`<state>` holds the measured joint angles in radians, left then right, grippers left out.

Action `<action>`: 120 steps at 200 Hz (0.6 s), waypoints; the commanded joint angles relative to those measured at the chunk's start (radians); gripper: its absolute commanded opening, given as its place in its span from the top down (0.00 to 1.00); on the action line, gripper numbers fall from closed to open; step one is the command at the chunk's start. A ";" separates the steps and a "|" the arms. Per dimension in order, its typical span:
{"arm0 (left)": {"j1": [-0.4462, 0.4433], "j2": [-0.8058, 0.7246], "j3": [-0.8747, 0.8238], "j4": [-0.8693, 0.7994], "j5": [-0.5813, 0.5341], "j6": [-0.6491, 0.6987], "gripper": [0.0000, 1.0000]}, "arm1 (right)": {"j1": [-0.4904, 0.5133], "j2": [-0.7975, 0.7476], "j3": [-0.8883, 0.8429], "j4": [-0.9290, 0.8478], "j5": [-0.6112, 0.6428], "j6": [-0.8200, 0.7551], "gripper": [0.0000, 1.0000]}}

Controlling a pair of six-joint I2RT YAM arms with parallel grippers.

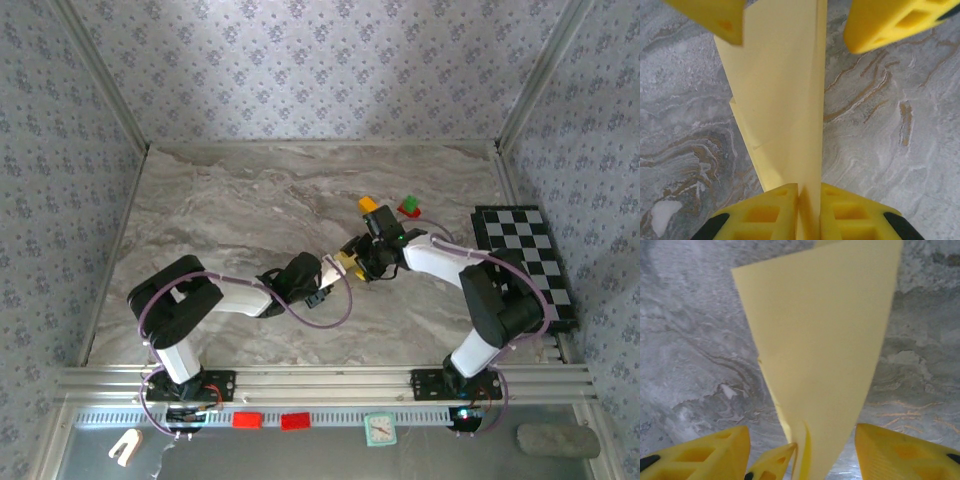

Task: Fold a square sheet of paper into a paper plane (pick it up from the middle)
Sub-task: Fold the wing for the fifth time at the center of the table.

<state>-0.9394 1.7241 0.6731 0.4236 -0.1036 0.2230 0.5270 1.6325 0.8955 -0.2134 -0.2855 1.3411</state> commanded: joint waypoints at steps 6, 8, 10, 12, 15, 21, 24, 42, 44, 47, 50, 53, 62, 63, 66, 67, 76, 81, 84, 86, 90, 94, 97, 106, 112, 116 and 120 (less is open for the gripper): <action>-0.009 -0.018 -0.011 0.036 -0.037 0.048 0.83 | 0.006 0.031 0.011 -0.014 -0.026 0.032 0.46; -0.009 -0.017 -0.011 0.036 -0.037 0.048 0.83 | 0.005 0.032 0.009 -0.013 -0.026 0.033 0.47; -0.009 -0.017 -0.011 0.038 -0.038 0.050 0.83 | 0.006 0.031 0.009 -0.012 -0.027 0.033 0.47; -0.009 -0.017 -0.012 0.037 -0.038 0.051 0.83 | 0.007 0.032 0.008 -0.010 -0.028 0.033 0.48; -0.009 -0.014 -0.012 0.037 -0.038 0.052 0.83 | 0.006 0.031 0.007 -0.008 -0.030 0.035 0.49; -0.010 -0.014 -0.013 0.038 -0.040 0.053 0.82 | 0.007 0.032 0.005 -0.008 -0.030 0.039 0.52; -0.009 -0.014 -0.012 0.037 -0.041 0.054 0.82 | 0.007 0.032 0.005 -0.008 -0.030 0.039 0.53; -0.010 -0.014 -0.015 0.038 -0.046 0.056 0.82 | 0.007 0.022 0.003 -0.009 -0.028 0.041 0.61; -0.011 -0.014 -0.015 0.038 -0.047 0.056 0.81 | 0.007 0.021 0.003 -0.009 -0.028 0.042 0.62; -0.012 -0.014 -0.018 0.038 -0.047 0.056 0.81 | 0.006 0.019 0.003 -0.009 -0.026 0.043 0.63; -0.012 -0.015 -0.017 0.038 -0.047 0.058 0.81 | 0.006 0.017 0.002 -0.009 -0.026 0.044 0.64; -0.012 -0.015 -0.017 0.038 -0.047 0.058 0.81 | 0.006 0.016 0.002 -0.010 -0.026 0.044 0.65; -0.013 -0.017 -0.017 0.037 -0.047 0.058 0.80 | 0.007 0.010 0.002 -0.009 -0.022 0.046 0.68; -0.013 -0.017 -0.017 0.037 -0.047 0.058 0.80 | 0.005 0.008 0.001 -0.009 -0.022 0.047 0.69; -0.014 -0.017 -0.017 0.038 -0.047 0.058 0.79 | 0.005 0.006 0.001 -0.008 -0.022 0.046 0.71; -0.013 -0.016 -0.017 0.037 -0.046 0.058 0.79 | 0.005 0.007 0.001 -0.008 -0.022 0.047 0.72; -0.014 -0.017 -0.016 0.033 -0.042 0.056 0.77 | 0.004 0.001 0.000 -0.005 -0.020 0.046 0.78; -0.015 -0.017 -0.014 0.030 -0.039 0.054 0.76 | 0.004 -0.001 -0.001 -0.003 -0.019 0.047 0.81; -0.015 -0.017 -0.012 0.026 -0.039 0.052 0.75 | 0.004 -0.001 -0.001 -0.003 -0.018 0.049 0.83; -0.015 -0.017 -0.011 0.024 -0.038 0.052 0.74 | 0.006 -0.003 0.000 -0.002 -0.018 0.048 0.83; -0.015 -0.017 -0.011 0.021 -0.034 0.050 0.73 | 0.006 -0.005 -0.001 0.000 -0.018 0.048 0.85; -0.015 -0.018 -0.008 0.020 -0.031 0.044 0.71 | 0.006 -0.007 -0.002 0.000 -0.017 0.048 0.87; -0.016 -0.018 -0.007 0.019 -0.028 0.041 0.70 | 0.006 -0.008 -0.003 0.002 -0.015 0.047 0.89; -0.017 -0.020 -0.003 0.013 -0.021 0.027 0.67 | 0.008 -0.012 -0.004 0.004 -0.012 0.047 0.92; -0.018 -0.023 -0.004 0.012 -0.014 0.020 0.67 | 0.009 -0.014 -0.006 0.008 -0.011 0.047 0.93; -0.018 -0.024 -0.004 0.012 -0.010 0.017 0.67 | 0.009 -0.014 -0.007 0.009 -0.009 0.049 0.94; -0.019 -0.024 -0.004 0.014 -0.007 0.011 0.66 | 0.010 -0.016 -0.009 0.010 -0.009 0.050 0.95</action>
<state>-0.9478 1.7241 0.6659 0.4438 -0.1417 0.2596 0.5308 1.6466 0.8955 -0.2047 -0.3035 1.3804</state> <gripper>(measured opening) 0.329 0.075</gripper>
